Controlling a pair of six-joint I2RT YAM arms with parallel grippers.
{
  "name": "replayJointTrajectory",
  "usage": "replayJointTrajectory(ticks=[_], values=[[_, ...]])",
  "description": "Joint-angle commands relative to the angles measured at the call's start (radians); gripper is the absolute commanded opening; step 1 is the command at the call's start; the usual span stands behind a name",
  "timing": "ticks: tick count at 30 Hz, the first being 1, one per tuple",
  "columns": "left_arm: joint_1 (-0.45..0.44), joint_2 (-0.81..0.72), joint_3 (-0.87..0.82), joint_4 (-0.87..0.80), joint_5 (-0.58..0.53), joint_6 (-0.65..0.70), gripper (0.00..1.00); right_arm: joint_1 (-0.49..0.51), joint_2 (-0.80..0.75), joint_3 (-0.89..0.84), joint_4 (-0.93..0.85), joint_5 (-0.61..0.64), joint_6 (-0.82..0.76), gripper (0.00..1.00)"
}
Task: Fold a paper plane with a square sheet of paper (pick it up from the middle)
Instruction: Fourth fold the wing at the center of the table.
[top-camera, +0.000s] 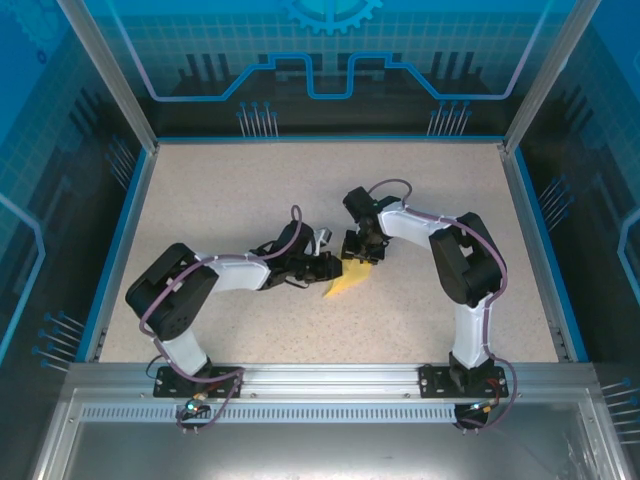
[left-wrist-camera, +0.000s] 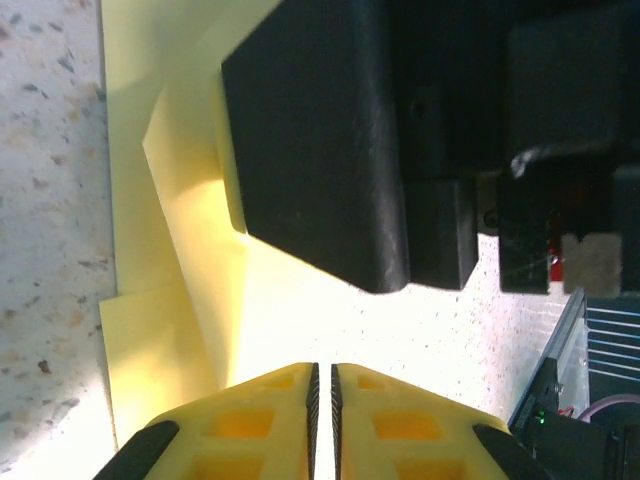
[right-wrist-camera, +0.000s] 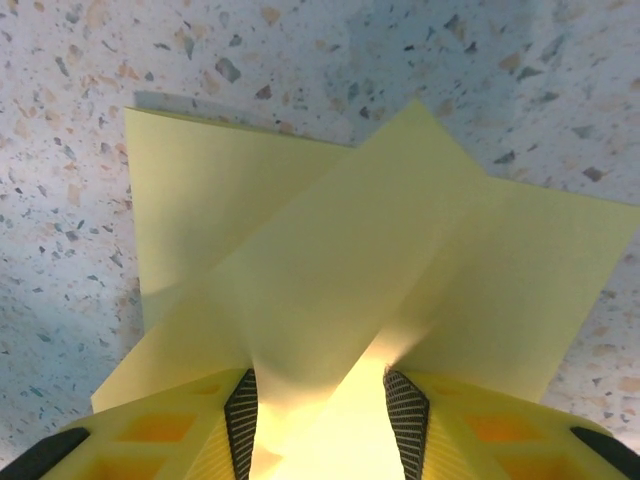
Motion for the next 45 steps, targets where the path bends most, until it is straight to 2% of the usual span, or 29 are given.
replayJointTrajectory(ticks=[1,19,29,39,45], values=[[-0.001,0.007,-0.017,-0.026,-0.013,-0.011,0.13,0.001,0.055,-0.032,-0.052,0.034,0.021,0.43],[0.000,0.062,0.003,-0.084,-0.082,0.006,0.10,-0.004,0.046,-0.050,-0.050,0.045,0.027,0.40],[0.001,0.081,0.014,-0.083,-0.094,0.008,0.09,-0.005,0.033,-0.067,-0.046,0.056,0.039,0.35],[0.001,0.081,0.009,-0.083,-0.092,0.006,0.09,-0.008,0.039,-0.058,-0.038,0.038,0.023,0.40],[0.001,0.079,0.014,-0.098,-0.103,0.011,0.09,-0.006,0.047,-0.055,-0.050,0.045,0.031,0.38]])
